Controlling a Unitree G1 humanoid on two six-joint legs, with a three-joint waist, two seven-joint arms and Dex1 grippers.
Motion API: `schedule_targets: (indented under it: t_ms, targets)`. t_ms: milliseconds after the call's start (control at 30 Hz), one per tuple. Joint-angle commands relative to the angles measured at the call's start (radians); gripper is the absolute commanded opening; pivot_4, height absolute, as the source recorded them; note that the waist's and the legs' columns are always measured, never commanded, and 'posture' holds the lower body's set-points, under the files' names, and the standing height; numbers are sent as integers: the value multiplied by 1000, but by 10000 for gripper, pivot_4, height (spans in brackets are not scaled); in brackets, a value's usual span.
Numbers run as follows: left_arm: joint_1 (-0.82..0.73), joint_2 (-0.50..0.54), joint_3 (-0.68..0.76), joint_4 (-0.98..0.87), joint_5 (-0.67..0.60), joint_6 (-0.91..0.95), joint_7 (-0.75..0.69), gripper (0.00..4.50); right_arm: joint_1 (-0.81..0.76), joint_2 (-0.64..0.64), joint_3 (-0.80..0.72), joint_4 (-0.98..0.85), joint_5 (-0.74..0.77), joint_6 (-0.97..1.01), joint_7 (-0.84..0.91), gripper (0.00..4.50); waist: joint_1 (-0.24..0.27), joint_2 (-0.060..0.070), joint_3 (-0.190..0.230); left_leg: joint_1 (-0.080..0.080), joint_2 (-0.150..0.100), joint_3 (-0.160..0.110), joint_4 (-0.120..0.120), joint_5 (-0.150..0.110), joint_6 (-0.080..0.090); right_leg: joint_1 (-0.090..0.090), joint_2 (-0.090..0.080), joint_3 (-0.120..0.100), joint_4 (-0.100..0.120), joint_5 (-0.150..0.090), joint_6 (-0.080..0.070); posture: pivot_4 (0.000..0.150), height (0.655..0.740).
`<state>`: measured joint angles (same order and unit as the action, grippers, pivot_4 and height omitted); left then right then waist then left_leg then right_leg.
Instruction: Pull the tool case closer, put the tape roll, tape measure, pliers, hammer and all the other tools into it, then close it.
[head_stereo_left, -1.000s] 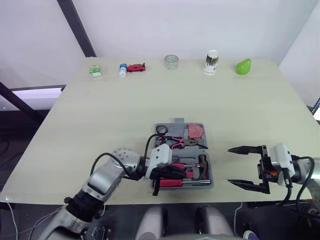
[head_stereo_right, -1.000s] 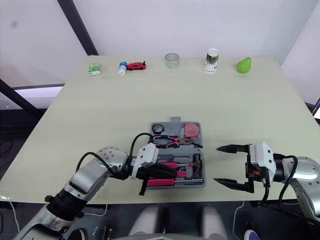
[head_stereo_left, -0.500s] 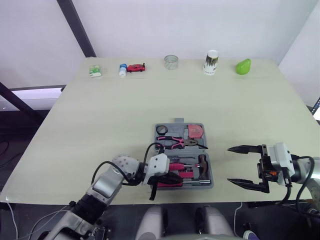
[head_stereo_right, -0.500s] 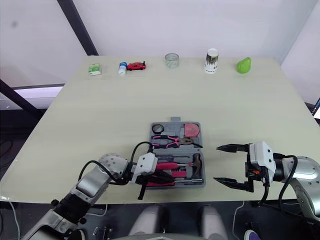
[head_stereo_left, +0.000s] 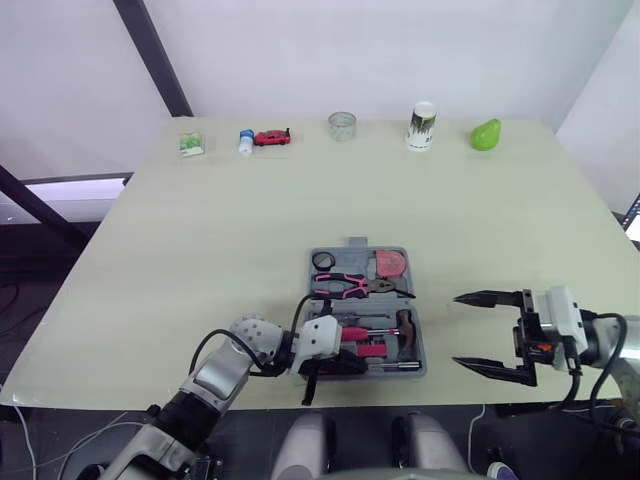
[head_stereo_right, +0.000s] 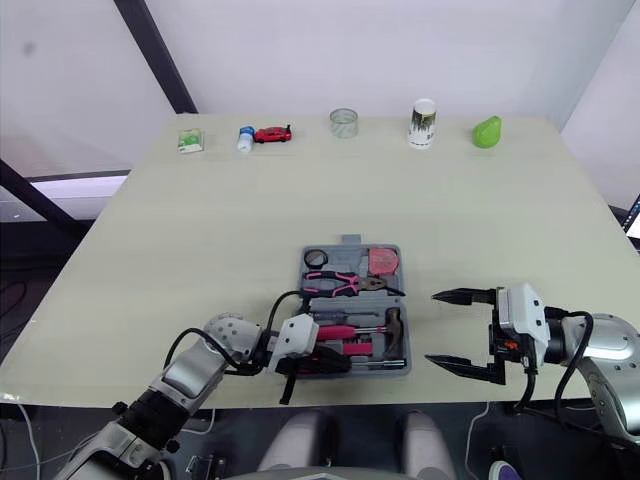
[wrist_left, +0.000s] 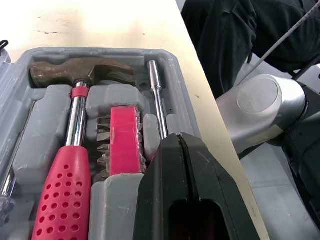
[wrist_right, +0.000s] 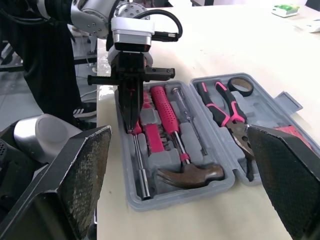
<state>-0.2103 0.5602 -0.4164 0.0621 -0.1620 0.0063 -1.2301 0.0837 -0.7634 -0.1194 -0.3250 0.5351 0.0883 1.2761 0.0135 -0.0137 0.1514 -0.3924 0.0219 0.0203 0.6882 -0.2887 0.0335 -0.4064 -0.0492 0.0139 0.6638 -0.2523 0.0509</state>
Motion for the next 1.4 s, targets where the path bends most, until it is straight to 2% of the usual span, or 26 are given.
schedule_targets:
  t_ms: [33, 267, 467, 567, 667, 867, 1033, 1067, 1200, 1233, 1267, 1400]
  targets:
    - [31, 12, 13, -74, -12, 92, 25, 474, -8, 11, -5, 7, -5, -24, -11, 45000, 0, 0, 0, 0, 0, 0, 0, 0, 0, 0, 0, 0, 0, 0, 0, 1500, 7400]
    - [45, 41, 154, -264, -140, 257, 83, 474, -21, 43, 16, 55, -78, -38, -82, 45000, 0, 0, 0, 0, 1, -1, 0, 0, 0, 0, 0, 0, 0, 0, 0, 1500, 7400]
    - [64, 67, 283, -283, -210, 352, 144, 474, -78, 78, 64, 135, -171, -64, -158, 45000, -4, 0, 0, 0, 1, 0, 0, 0, 0, 0, 0, 0, 0, 0, 0, 1500, 7400]
    - [83, 88, 333, -260, -240, 378, 141, 474, -122, 90, 106, 178, -261, -33, -238, 45000, -4, 0, 0, 0, 1, 0, -1, 0, 0, 0, 0, 0, 0, 0, 0, 1500, 7400]
    - [78, 106, 379, -174, -217, 336, 154, 474, -165, 84, 153, 246, -330, -26, -266, 45000, -2, 0, 0, 0, 1, 0, -1, 0, 0, 0, 0, 0, 0, 0, 0, 1500, 7400]
    - [48, 137, 436, 19, -189, 245, 128, 474, -290, 120, 213, 437, -356, -25, -241, 45000, -2, 0, 0, 0, 0, 0, -1, 0, 0, -1, 0, -1, 0, 0, 0, 1500, 7400]
    - [20, 140, 449, 161, -168, 162, 97, 0, -391, 158, 246, 601, -383, -66, -211, 32357, -5, 0, 1, -1, 0, 1, -1, 0, 0, -2, 0, 0, 0, 0, 0, 1500, 7400]
    - [15, 138, 447, 176, -166, 150, 91, 0, -403, 163, 253, 623, -388, -74, -203, 26328, -4, 0, 1, -2, 0, 1, -1, 0, 0, -2, 0, 0, 0, 0, 0, 1500, 7400]
    - [-6, 131, 437, 245, -150, 101, 68, 0, -438, 174, 287, 680, -417, -107, -176, 9958, -3, 0, 1, -3, 0, 1, -1, 0, 0, -3, 0, -1, 0, 0, 0, 1500, 7400]
    - [-9, 130, 436, 258, -147, 92, 62, 0, -446, 180, 291, 691, -422, -112, -177, 3513, -4, 0, 1, -3, 0, 1, -1, 0, 0, -3, 0, -1, 0, 0, 0, 1500, 7400]
    - [-11, 128, 435, 271, -143, 80, 57, 0, -453, 186, 294, 702, -425, -117, -175, 882, -4, 0, 1, -3, 0, 1, -1, 0, 0, -3, 0, -1, 0, 0, 0, 1500, 7400]
    - [-19, 119, 424, 310, -126, 37, 46, 0, -471, 199, 308, 724, -440, -135, -173, 882, -6, 0, 1, -3, 0, 1, -1, 0, 0, -3, 0, 0, 0, 0, 0, 1500, 7400]
